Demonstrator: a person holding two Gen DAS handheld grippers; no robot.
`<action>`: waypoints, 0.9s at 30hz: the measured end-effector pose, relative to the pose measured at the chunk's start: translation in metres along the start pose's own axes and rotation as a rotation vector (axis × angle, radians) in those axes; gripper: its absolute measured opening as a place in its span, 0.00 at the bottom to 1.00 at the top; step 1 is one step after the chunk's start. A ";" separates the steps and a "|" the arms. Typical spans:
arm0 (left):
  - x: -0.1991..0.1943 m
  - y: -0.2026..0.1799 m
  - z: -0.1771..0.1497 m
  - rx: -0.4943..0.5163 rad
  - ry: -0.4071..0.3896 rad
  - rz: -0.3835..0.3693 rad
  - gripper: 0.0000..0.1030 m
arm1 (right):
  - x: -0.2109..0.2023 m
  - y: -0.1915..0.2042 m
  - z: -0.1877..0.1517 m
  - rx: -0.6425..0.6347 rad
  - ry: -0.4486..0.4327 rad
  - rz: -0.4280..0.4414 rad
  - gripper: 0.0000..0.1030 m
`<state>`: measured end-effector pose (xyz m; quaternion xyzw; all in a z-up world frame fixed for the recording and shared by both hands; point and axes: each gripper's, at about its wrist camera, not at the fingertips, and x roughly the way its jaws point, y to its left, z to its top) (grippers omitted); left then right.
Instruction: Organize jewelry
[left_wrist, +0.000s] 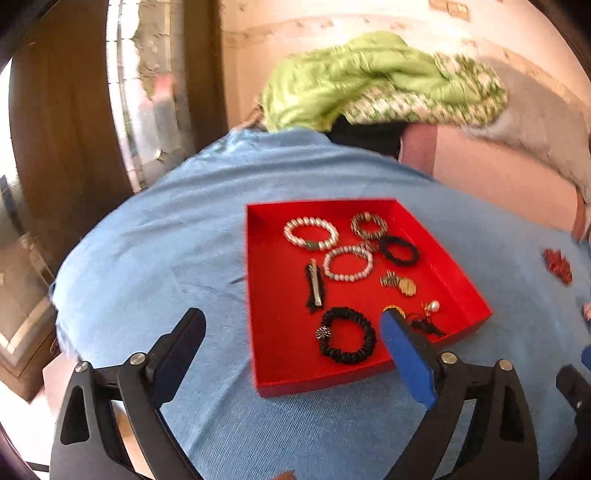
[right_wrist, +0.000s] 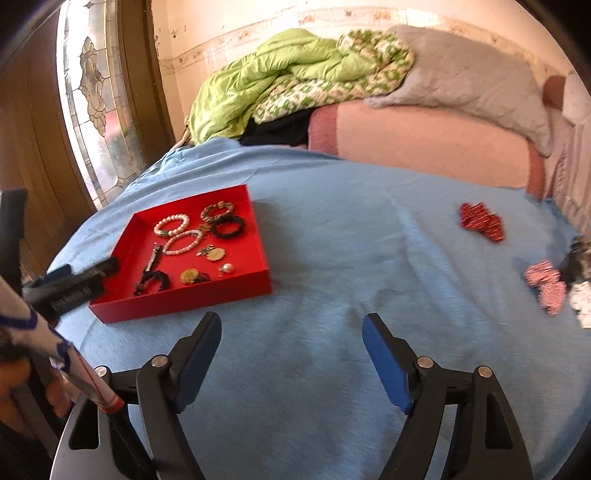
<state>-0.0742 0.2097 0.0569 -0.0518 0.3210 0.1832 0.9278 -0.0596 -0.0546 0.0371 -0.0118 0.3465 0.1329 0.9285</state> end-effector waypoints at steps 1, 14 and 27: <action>-0.008 0.000 -0.001 -0.005 -0.013 0.009 0.94 | -0.006 -0.001 -0.003 -0.010 -0.013 -0.016 0.84; -0.049 -0.018 -0.026 0.115 -0.004 0.082 0.96 | -0.049 0.008 -0.028 -0.099 -0.079 -0.046 0.87; -0.094 0.010 -0.052 0.007 -0.116 0.116 0.96 | -0.094 0.024 -0.045 -0.190 -0.230 -0.076 0.92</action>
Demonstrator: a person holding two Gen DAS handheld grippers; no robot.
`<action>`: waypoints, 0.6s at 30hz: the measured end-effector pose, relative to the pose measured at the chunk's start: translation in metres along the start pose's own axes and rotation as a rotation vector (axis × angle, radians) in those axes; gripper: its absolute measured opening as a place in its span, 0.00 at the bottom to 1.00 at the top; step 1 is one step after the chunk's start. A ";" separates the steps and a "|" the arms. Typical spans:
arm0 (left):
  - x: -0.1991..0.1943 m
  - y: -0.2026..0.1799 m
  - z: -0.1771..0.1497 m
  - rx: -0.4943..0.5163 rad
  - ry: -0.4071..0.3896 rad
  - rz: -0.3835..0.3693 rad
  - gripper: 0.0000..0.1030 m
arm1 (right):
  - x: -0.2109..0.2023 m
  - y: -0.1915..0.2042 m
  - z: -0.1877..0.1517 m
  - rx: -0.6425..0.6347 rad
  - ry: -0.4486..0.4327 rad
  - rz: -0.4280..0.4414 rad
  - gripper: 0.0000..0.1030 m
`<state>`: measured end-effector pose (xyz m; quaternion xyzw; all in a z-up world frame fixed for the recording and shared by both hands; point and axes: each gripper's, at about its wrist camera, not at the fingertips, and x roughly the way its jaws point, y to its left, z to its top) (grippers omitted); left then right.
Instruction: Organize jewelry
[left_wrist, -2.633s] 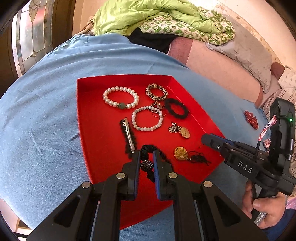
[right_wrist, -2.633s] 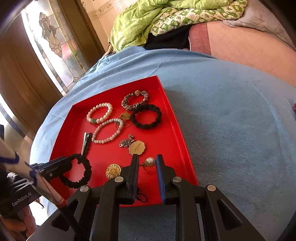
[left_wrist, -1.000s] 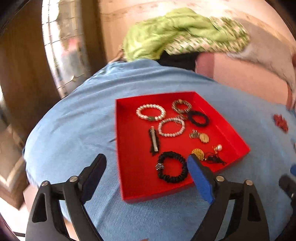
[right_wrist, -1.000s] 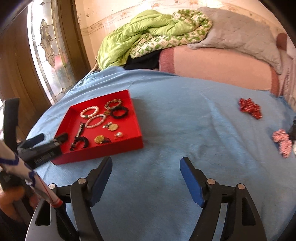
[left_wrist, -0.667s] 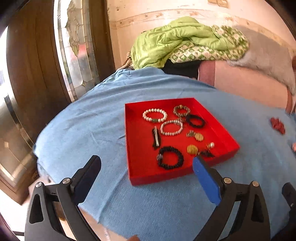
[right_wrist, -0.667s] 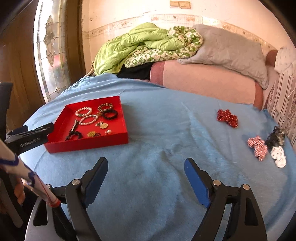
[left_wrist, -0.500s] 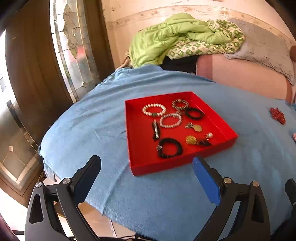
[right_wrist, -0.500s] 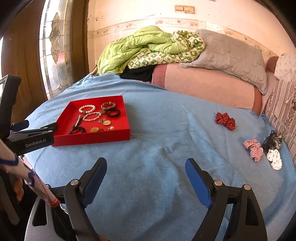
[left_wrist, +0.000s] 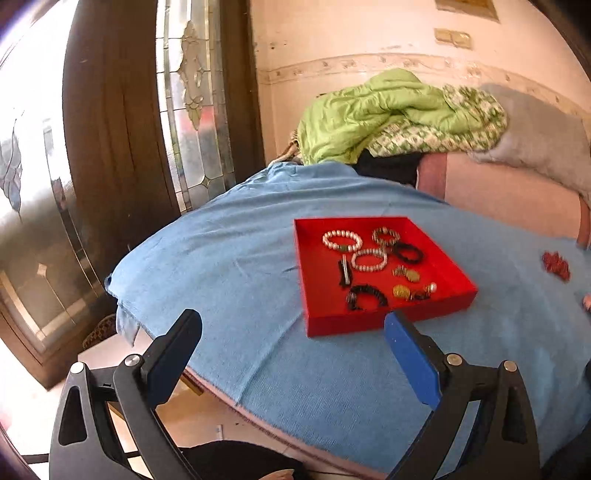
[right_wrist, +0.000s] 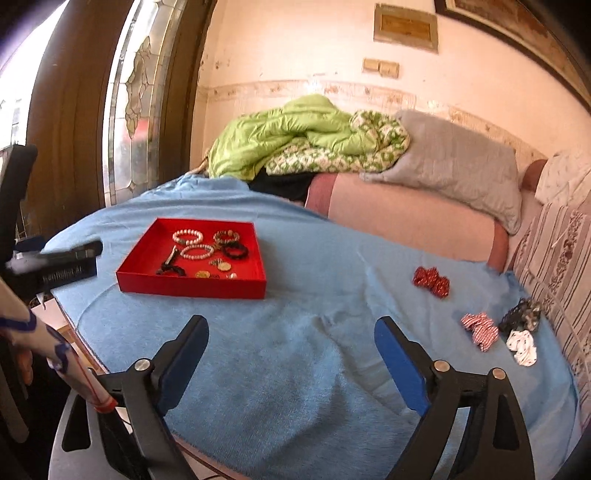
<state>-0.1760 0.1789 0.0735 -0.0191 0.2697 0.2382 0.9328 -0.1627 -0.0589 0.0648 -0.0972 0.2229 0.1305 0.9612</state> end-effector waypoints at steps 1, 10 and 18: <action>0.002 -0.001 -0.001 0.003 0.015 -0.010 0.96 | 0.001 0.000 0.000 0.003 0.004 0.004 0.92; 0.041 -0.020 0.003 -0.025 0.100 -0.071 0.96 | 0.037 -0.004 0.001 0.029 0.117 0.026 0.93; 0.075 -0.023 0.009 -0.027 0.130 -0.032 0.96 | 0.082 -0.004 0.026 0.022 0.143 0.017 0.93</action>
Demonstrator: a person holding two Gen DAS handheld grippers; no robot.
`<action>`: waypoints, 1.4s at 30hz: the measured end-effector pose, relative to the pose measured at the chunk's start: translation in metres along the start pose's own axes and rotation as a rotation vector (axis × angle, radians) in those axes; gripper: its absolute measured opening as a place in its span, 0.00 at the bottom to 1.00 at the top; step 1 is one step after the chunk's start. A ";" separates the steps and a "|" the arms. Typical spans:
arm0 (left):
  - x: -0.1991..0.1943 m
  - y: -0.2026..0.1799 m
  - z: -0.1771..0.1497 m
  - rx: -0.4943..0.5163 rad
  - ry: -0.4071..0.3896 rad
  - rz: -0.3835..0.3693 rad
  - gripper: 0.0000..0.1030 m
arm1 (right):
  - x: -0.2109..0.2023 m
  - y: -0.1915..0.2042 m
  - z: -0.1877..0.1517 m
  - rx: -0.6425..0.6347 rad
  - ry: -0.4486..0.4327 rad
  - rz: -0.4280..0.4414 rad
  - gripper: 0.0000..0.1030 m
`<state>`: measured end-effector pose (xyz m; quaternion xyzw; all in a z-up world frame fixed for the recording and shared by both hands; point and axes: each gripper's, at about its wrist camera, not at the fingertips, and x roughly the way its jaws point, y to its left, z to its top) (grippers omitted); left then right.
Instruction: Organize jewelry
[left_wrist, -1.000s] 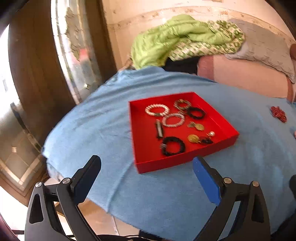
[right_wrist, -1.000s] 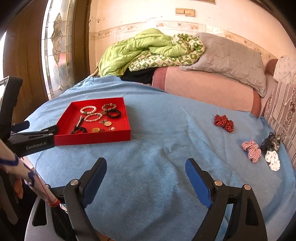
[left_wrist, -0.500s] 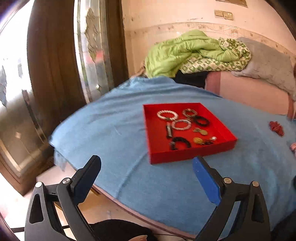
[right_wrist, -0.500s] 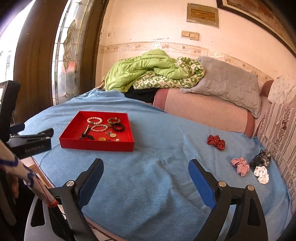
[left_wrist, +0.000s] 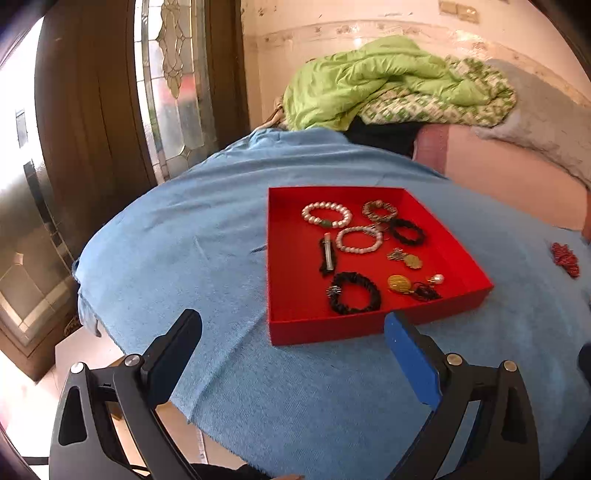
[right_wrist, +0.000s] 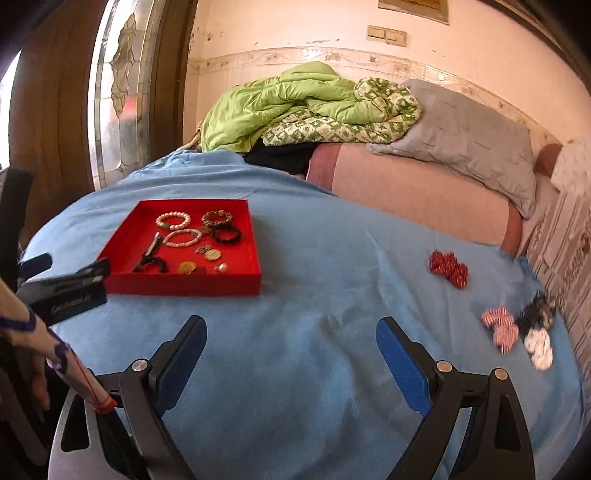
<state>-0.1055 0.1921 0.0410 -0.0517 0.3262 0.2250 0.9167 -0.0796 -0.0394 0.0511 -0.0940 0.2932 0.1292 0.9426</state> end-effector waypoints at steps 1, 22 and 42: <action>0.004 0.001 0.001 -0.006 0.011 0.000 0.96 | 0.006 0.000 0.005 0.009 0.001 0.007 0.93; -0.007 0.001 -0.006 -0.020 -0.025 0.001 0.96 | 0.003 0.011 -0.018 -0.009 0.006 0.045 0.93; -0.011 0.008 -0.008 -0.028 -0.023 0.023 0.96 | -0.002 0.025 -0.021 -0.062 -0.014 0.067 0.93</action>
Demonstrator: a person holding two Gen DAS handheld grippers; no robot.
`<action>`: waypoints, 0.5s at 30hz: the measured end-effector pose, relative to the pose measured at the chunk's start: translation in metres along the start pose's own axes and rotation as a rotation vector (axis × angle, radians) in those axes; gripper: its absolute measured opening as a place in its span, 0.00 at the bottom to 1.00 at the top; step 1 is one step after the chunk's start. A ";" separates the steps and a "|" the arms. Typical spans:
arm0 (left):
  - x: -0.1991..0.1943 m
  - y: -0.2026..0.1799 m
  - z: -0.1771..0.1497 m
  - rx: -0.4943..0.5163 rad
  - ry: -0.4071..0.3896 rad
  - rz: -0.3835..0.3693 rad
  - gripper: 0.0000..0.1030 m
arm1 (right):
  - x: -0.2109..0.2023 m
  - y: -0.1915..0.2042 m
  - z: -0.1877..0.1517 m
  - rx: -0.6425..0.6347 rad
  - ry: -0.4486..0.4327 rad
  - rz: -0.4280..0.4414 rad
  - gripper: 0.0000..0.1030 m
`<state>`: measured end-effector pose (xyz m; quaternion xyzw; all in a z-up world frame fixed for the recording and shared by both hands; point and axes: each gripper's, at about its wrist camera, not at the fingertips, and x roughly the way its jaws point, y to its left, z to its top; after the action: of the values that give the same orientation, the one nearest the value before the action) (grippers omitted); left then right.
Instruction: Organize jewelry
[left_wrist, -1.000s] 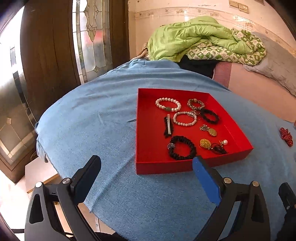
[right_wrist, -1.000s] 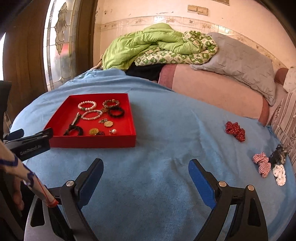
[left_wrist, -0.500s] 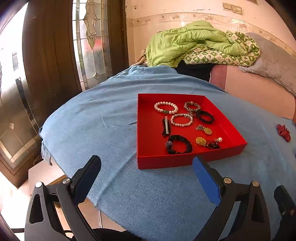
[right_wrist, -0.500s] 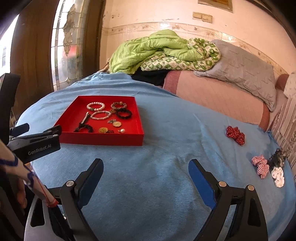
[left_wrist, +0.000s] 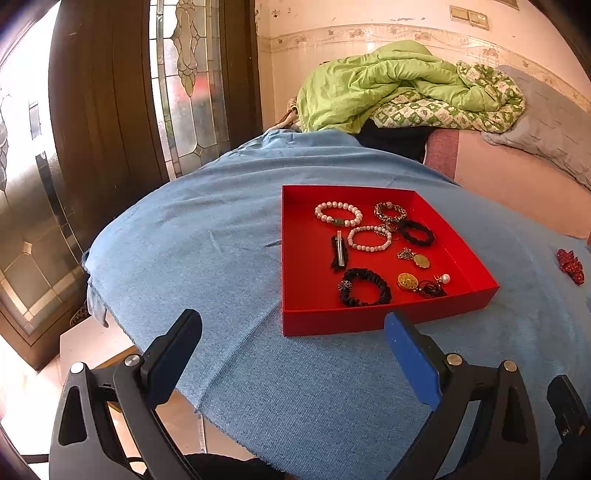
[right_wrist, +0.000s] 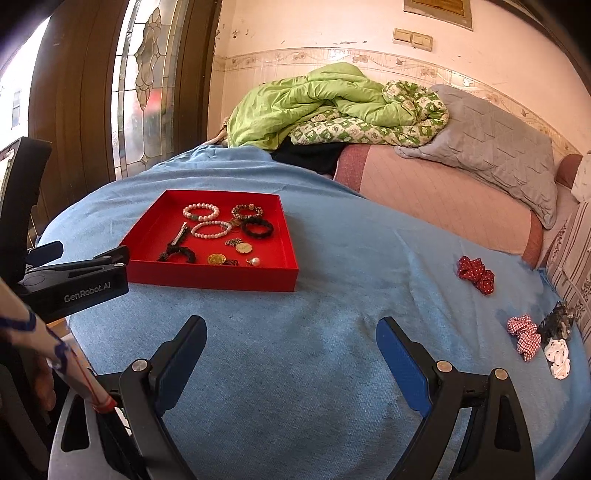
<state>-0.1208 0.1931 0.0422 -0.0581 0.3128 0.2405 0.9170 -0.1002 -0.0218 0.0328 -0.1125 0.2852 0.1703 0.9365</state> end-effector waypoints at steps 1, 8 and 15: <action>0.000 0.000 0.000 0.000 0.000 0.001 0.96 | 0.000 0.000 0.000 -0.001 0.001 0.000 0.93; 0.002 0.000 -0.001 -0.002 0.010 -0.001 0.96 | 0.002 0.002 0.000 -0.009 0.008 0.004 0.93; 0.002 0.000 0.000 0.002 0.011 -0.005 0.96 | 0.004 0.004 -0.001 -0.018 0.016 0.005 0.93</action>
<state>-0.1194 0.1939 0.0404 -0.0595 0.3181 0.2377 0.9158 -0.0987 -0.0175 0.0295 -0.1217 0.2914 0.1741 0.9327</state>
